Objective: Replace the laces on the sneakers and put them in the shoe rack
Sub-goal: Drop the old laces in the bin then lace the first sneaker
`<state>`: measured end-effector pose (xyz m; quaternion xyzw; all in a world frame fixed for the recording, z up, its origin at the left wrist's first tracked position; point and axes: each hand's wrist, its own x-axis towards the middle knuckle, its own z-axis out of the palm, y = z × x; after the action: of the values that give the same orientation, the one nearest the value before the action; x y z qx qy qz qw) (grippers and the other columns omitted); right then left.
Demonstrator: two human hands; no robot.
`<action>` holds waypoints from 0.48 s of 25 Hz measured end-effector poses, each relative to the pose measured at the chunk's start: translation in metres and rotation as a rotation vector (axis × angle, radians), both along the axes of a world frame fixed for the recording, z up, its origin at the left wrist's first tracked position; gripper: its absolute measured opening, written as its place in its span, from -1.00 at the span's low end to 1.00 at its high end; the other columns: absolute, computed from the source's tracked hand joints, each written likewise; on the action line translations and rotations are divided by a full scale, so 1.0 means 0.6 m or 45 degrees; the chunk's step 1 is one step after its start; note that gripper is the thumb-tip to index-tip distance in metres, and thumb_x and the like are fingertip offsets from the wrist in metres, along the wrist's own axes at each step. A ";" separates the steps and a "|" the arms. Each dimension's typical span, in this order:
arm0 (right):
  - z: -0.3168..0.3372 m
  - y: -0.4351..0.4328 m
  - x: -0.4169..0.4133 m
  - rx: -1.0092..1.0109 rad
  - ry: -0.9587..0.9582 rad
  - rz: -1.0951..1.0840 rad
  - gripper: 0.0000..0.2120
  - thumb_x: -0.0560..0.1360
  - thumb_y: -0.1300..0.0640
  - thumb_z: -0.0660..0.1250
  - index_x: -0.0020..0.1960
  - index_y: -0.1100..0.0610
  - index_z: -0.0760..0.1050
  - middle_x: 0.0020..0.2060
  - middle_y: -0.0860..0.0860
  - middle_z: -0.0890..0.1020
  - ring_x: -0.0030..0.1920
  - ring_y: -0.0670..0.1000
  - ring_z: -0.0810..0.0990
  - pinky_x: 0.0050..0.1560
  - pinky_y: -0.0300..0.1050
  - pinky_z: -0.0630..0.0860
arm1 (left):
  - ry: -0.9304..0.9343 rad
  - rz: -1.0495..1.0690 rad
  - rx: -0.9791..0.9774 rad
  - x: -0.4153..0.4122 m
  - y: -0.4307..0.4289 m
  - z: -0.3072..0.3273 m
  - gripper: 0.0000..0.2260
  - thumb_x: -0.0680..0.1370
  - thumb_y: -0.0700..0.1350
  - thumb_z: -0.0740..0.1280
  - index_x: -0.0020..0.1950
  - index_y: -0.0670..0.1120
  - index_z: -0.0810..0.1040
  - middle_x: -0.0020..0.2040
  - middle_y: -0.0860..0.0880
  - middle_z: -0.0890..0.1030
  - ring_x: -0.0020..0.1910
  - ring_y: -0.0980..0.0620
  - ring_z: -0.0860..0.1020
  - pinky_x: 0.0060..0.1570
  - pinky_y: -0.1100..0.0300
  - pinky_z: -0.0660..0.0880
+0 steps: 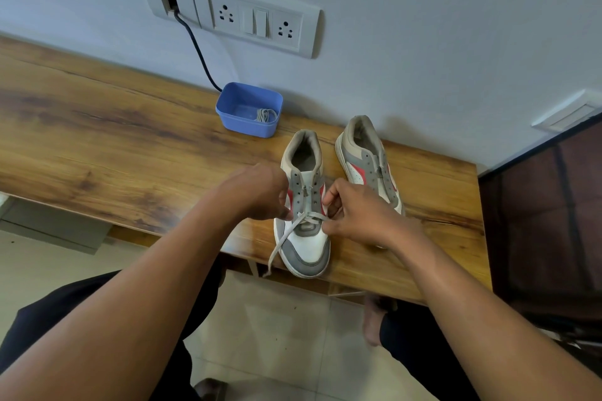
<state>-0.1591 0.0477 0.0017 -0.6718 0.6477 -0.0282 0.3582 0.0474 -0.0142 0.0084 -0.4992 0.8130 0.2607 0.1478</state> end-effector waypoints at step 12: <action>0.061 0.006 -0.030 0.190 -0.316 -0.028 -0.82 0.60 0.12 0.44 -0.16 0.12 0.70 -0.16 0.08 0.76 -0.24 -0.05 0.64 -0.15 -0.18 0.52 | 0.141 0.110 -0.114 0.023 -0.023 0.018 -0.80 0.51 0.14 0.48 -0.02 0.05 0.62 -0.08 0.08 0.64 -0.05 0.05 0.60 -0.02 0.03 0.59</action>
<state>-0.1773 0.0516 0.0385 -0.6274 0.6061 -0.0669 0.4842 0.0615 -0.0279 0.0193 -0.5249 0.8084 0.2574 0.0689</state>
